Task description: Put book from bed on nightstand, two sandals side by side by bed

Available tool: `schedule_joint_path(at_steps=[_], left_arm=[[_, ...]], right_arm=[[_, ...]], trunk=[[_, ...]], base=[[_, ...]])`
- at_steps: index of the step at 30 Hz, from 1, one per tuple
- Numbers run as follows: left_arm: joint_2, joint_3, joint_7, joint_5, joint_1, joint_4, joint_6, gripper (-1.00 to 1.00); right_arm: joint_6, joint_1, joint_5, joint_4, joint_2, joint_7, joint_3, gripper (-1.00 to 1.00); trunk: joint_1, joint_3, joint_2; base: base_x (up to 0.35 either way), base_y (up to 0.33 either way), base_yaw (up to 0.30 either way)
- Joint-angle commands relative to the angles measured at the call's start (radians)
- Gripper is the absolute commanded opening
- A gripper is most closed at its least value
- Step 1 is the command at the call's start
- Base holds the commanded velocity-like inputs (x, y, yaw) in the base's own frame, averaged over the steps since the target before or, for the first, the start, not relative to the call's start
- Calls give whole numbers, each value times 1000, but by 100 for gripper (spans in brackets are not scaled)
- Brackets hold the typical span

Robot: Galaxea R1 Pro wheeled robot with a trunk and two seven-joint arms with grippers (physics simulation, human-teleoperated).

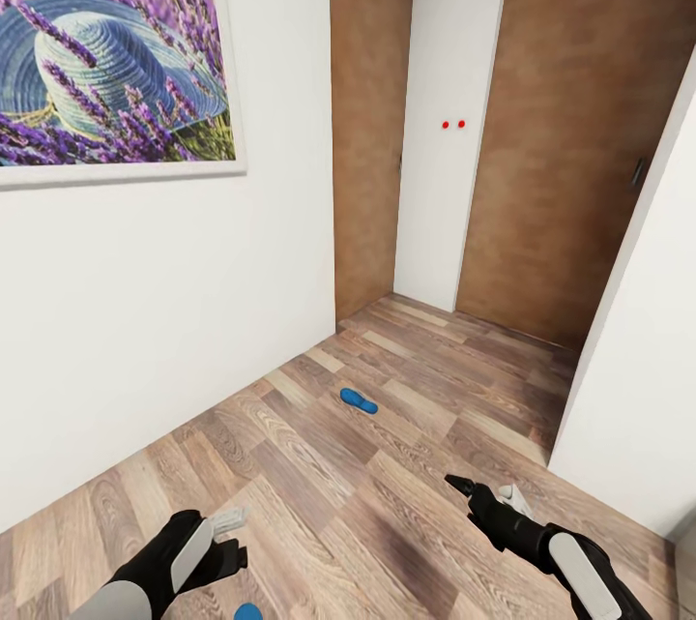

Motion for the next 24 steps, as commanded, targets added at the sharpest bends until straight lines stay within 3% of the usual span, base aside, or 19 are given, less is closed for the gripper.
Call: schedule_joint_path(at_steps=[1, 24], left_arm=[[1, -6, 7, 11, 0, -2, 3, 100], [0, -6, 6, 12, 0, -53, 3, 100]], right_arm=[[6, -1, -1, 0, 0, 2, -3, 100], [6, -1, -1, 0, 0, 1, 0, 100]], trunk=[[4, -4, -8], [92, -76, -169]], base=[[0, 0, 0], [0, 0, 0]])
